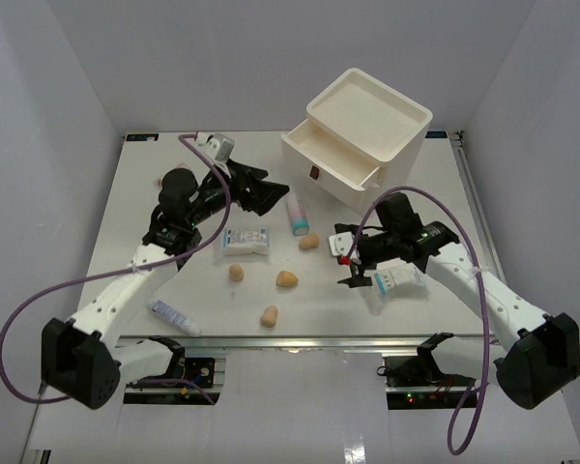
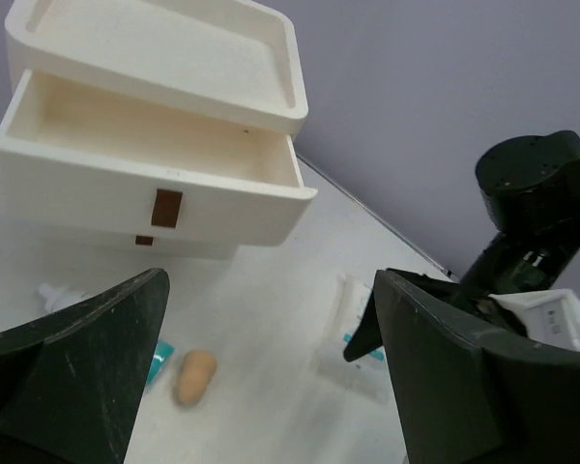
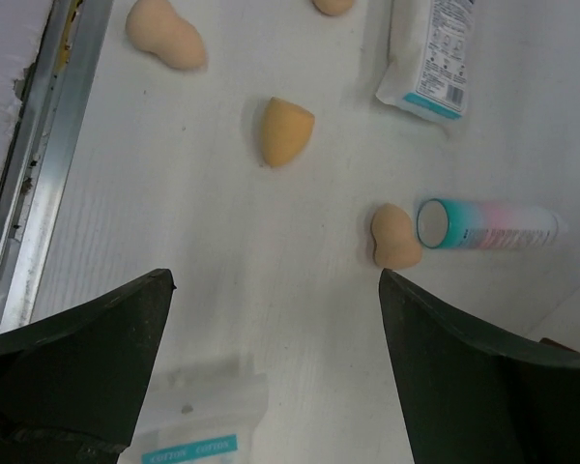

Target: Organize the makeup

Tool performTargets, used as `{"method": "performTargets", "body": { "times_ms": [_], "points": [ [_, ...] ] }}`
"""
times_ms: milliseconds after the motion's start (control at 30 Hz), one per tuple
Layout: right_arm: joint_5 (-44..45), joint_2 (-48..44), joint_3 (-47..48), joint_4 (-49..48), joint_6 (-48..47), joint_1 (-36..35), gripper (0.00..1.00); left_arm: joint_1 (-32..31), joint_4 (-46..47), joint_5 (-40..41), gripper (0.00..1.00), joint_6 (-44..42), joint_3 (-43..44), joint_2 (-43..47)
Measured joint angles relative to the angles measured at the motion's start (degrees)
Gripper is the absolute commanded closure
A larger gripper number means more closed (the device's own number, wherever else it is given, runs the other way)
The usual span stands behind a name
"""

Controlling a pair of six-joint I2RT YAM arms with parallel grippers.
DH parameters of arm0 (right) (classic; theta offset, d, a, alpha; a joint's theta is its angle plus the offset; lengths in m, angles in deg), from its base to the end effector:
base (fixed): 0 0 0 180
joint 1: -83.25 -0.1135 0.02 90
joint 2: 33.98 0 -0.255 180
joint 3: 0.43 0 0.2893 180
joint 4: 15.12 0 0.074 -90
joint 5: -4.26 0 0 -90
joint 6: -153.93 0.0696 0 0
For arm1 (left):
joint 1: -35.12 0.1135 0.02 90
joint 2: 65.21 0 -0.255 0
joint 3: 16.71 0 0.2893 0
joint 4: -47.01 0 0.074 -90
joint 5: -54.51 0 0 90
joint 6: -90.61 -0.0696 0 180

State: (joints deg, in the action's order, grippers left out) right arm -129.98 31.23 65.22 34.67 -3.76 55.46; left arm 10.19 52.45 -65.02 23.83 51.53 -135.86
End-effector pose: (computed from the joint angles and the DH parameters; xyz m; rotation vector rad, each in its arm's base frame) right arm 0.2278 0.1749 0.2532 -1.8295 1.2200 0.5560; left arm 0.3110 -0.1824 0.3490 0.4575 1.5559 -1.0481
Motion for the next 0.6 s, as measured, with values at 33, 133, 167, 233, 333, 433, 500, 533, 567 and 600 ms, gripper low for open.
{"method": "performTargets", "body": {
  "times_ms": [33, 133, 167, 233, 333, 433, 500, 533, 567, 600],
  "points": [
    [3.0, 1.6, 0.6, -0.5, 0.0, -3.2, 0.11, 0.3, -1.7, 0.4, 0.02, -0.1, -2.0, 3.2],
    [11.2, 8.2, 3.2, -2.6, 0.5, -10.2, 0.16, 0.4, -9.1, 2.0, 0.02, -1.0, -8.7, 15.0],
    [13.2, 10.6, 4.3, -3.2, 0.7, -12.0, 0.17, 0.5, -11.6, 3.0, 0.02, -1.5, -10.4, 18.8],
    [16.2, 15.3, 6.4, -4.5, 1.2, -13.8, 0.20, 0.5, -16.2, 5.8, 0.02, -2.5, -13.4, 26.5],
    [19.8, 22.4, 9.5, -6.8, 2.0, -14.3, 0.24, 0.5, -20.3, 10.2, 0.02, -3.1, -18.2, 38.4],
    [22.9, 28.1, 12.2, -8.9, 3.0, -14.3, 0.26, 0.6, -22.5, 12.9, 0.02, -3.0, -21.8, 47.3],
    [24.9, 31.4, 14.1, -9.7, 3.7, -14.3, 0.27, 0.6, -23.3, 14.5, 0.02, -2.9, -23.2, 50.8],
    [26.0, 33.0, 15.2, -9.7, 4.0, -14.3, 0.28, 0.6, -23.7, 15.3, 0.02, -2.9, -23.6, 51.5],
    [27.0, 34.7, 16.4, -10.1, 4.3, -14.3, 0.29, 0.6, -24.1, 16.1, 0.02, -2.8, -23.9, 51.8],
    [27.9, 36.3, 17.6, -10.5, 4.6, -14.3, 0.30, 0.6, -24.5, 16.8, 0.02, -2.8, -24.1, 52.0]
  ]
}}
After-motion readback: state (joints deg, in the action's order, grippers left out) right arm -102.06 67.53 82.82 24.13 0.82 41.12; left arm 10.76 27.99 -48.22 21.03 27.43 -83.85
